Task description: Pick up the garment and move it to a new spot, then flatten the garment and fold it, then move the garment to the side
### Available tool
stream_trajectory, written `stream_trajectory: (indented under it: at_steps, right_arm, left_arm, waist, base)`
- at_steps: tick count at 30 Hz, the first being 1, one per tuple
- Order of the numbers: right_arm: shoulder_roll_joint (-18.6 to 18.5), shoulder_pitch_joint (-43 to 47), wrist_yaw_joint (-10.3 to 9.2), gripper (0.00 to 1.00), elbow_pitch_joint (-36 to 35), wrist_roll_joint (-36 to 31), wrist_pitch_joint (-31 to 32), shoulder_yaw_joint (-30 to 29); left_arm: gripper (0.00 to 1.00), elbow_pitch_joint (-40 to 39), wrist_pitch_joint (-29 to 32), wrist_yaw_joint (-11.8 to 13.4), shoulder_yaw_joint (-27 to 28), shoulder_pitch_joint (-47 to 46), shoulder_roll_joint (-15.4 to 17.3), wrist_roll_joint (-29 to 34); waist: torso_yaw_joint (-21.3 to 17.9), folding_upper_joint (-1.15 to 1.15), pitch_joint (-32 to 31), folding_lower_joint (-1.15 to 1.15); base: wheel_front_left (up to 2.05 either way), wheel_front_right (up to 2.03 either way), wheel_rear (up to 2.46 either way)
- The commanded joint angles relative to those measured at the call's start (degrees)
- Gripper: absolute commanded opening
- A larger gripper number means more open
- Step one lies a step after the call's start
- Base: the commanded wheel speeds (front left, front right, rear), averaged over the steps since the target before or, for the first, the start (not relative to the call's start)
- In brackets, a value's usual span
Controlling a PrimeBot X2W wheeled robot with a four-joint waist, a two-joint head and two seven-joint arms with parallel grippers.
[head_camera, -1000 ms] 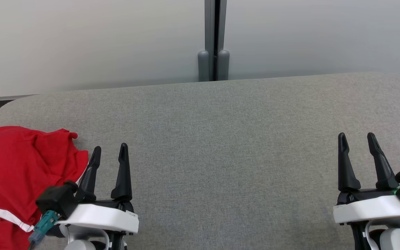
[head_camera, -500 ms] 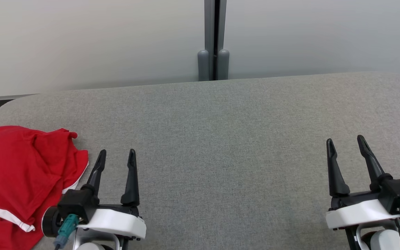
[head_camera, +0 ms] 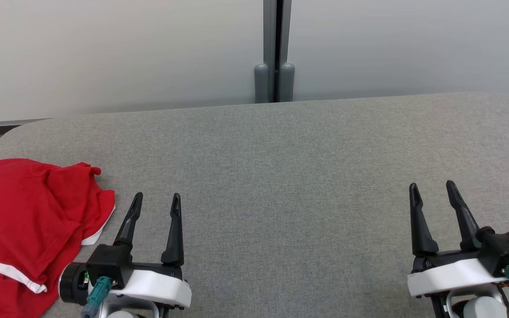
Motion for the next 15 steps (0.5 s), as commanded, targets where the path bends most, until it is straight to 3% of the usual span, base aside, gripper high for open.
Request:
stream_trajectory:
  at_steps: [1,9,15]
  right_arm:
    - [-0.05,0.05,0.17,1.00,0.22,0.59,-0.59,0.33]
    - [-0.12,-0.38,0.17,1.00,2.56,5.37,-1.58,2.32]
    - [-0.15,0.19,0.17,1.00,4.02,5.10,-2.24,2.96]
  left_arm:
    - [1.00,0.13,-0.50,-0.25,0.49,0.05,-0.05,0.00]
    - [1.00,4.18,-1.47,-3.32,3.22,1.12,-1.02,-2.42]
    - [1.00,7.06,-2.09,-2.80,1.91,1.22,-0.98,-3.50]
  waist:
    - [0.01,0.00,-0.03,0.00]
    - [0.04,0.00,-0.36,0.00]
    - [0.05,0.00,-0.83,0.00]
  base:
    - [0.00,0.00,0.00]
    - [0.00,0.00,0.00]
    - [0.00,0.00,0.00]
